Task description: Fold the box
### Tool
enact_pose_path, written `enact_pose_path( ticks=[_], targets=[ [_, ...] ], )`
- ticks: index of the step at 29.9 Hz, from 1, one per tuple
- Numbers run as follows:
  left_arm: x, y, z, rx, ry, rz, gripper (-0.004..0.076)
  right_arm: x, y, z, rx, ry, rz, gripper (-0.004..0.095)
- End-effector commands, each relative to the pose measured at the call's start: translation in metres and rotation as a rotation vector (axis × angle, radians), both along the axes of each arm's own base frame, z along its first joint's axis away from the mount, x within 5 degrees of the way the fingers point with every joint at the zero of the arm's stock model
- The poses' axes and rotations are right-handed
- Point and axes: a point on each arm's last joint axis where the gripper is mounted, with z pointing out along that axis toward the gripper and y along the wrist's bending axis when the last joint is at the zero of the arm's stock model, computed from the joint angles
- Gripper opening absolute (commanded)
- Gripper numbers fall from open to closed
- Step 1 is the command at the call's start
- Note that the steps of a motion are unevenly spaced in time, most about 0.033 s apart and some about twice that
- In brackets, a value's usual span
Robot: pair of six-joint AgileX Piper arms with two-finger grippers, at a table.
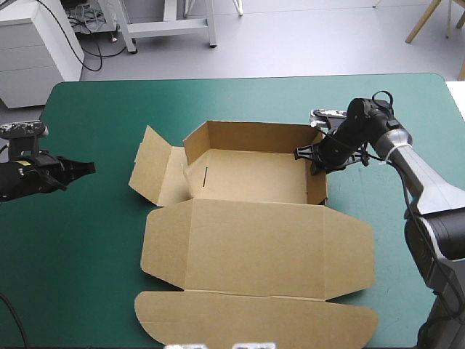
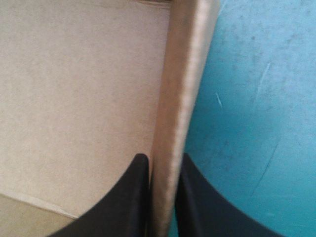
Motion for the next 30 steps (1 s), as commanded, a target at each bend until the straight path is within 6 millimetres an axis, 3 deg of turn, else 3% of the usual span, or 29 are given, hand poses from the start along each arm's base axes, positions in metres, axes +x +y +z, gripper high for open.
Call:
enact_pose_path(
  ticks=[1, 8, 21, 24, 28, 30],
  targets=[
    [-0.001, 0.0, 0.018, 0.006, -0.094, 0.021, 0.0, -0.004, -0.001, 0.025, 0.021, -0.081, 0.012, -0.0008],
    [-0.001, 0.001, 0.019, 0.013, -0.101, 0.024, 0.0, -0.009, -0.003, 0.032, 0.013, -0.077, 0.044, -0.0019],
    [0.006, 0.004, 0.01, 0.033, -0.062, 0.011, 0.0025, -0.044, -0.034, 0.099, 0.139, -0.23, 0.082, -0.0019],
    [0.007, 0.003, 0.009, 0.028, -0.059, 0.003, 0.017, -0.052, -0.045, 0.113, 0.171, -0.272, 0.074, -0.0019],
    [0.008, 0.0, 0.01, -0.022, -0.075, 0.007, 0.0503, -0.06, -0.061, 0.128, 0.208, -0.326, 0.036, -0.0019],
    [0.01, -0.003, 0.012, -0.078, -0.094, 0.011, 0.0633, -0.061, -0.066, 0.131, 0.241, -0.343, 0.026, -0.0019]
  ],
)
